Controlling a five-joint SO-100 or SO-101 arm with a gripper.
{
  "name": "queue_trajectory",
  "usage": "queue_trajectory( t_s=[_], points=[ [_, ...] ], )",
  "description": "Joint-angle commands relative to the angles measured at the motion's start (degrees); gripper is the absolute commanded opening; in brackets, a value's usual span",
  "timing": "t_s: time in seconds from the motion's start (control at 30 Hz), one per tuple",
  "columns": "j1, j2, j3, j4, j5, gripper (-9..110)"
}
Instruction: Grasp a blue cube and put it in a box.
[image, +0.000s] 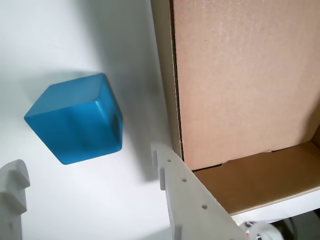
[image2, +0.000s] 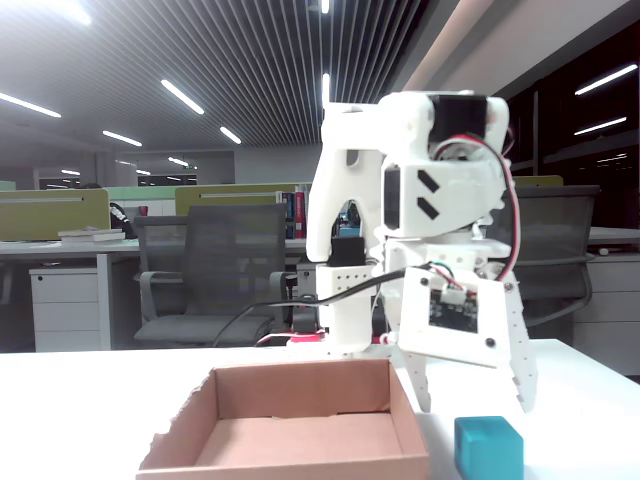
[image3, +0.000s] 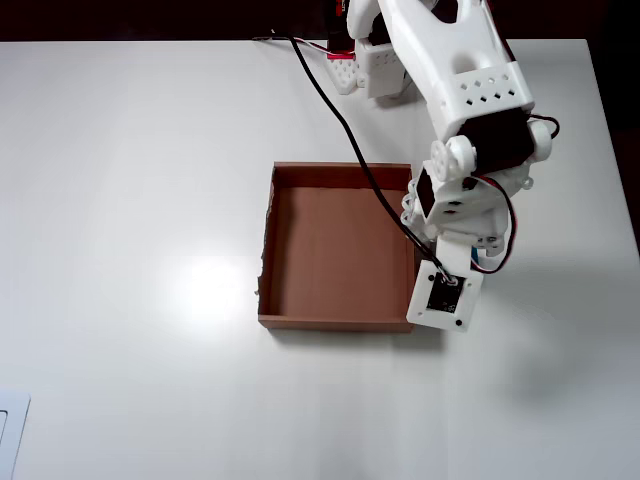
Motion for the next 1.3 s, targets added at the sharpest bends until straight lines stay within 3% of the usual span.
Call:
queue_trajectory(
  t_s=[0.0, 0.77, 1.27],
  points=[
    [-0.2, 0.3, -3.4, -0.6, 0.1, 32],
    [-2.2, -6.2, -5.8, -3.0, 1.1, 30],
    [-2.7, -6.0, -5.8, -3.0, 2.0, 20]
  ],
)
